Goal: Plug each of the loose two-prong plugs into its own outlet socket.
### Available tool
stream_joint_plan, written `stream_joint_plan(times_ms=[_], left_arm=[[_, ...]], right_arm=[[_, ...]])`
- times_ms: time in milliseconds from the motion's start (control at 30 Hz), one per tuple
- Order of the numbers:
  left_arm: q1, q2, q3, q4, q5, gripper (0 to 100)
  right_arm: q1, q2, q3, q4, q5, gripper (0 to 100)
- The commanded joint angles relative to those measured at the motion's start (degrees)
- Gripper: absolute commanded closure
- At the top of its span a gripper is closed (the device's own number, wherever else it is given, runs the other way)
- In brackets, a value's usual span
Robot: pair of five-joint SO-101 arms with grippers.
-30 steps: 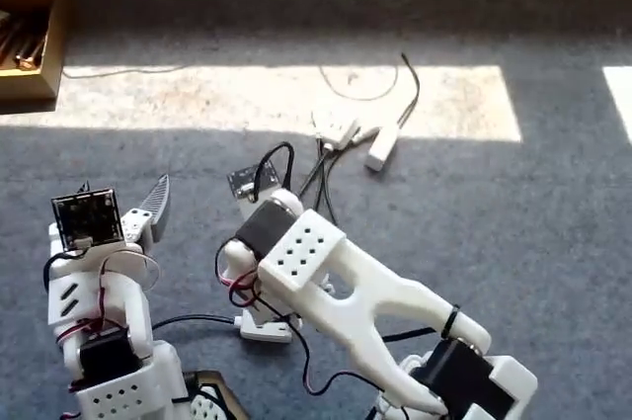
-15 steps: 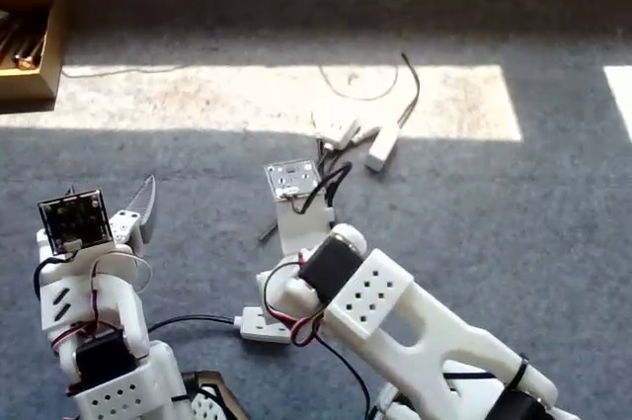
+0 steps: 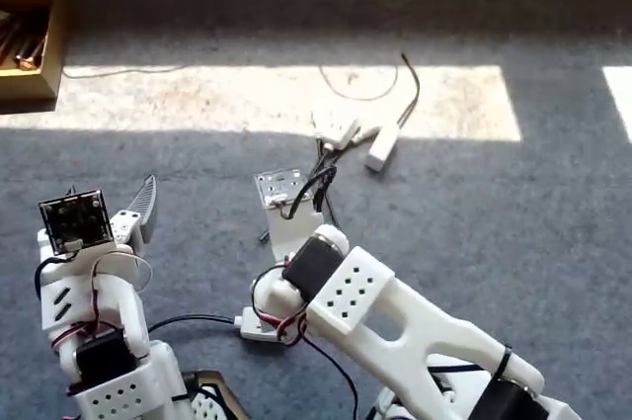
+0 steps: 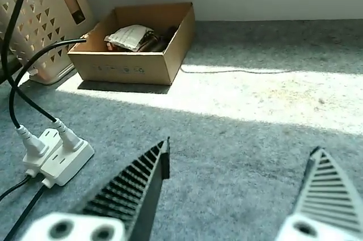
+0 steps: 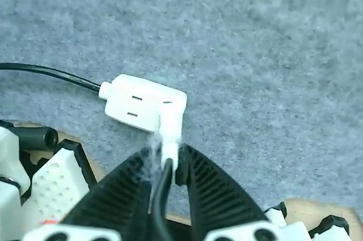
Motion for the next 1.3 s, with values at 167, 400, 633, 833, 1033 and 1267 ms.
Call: stream_joint_plan(times_ms=[167,400,633,833,1033,1267], left_arm=[[0.1,0.0,-0.3,-1.4,0.2,64],[0.1,0.0,-0.3,-1.4,0.2,64],[0.2,-0.1,-0.3,-1.4,0.3,64],[0.2,-0.1,-0.3,-1.4,0.3,64],[0.2,-0.1,-0.3,-1.4,0.3,64],[0.2,-0.2,-0.3,-1.4,0.3,64]], right_arm=[[-2.7,-0.1,0.4,0.0,-0.3,99.3],[0.1,-0.1,0.5,-1.4,-0.3,99.3],[0.3,0.0,0.6,-1.5,-0.3,99.3],[0.2,4.7,1.9,-1.5,0.7,99.3],[0.1,8.1,1.7,-1.6,0.6,99.3],[0.2,8.7,3.1,-6.4,0.5,99.3]])
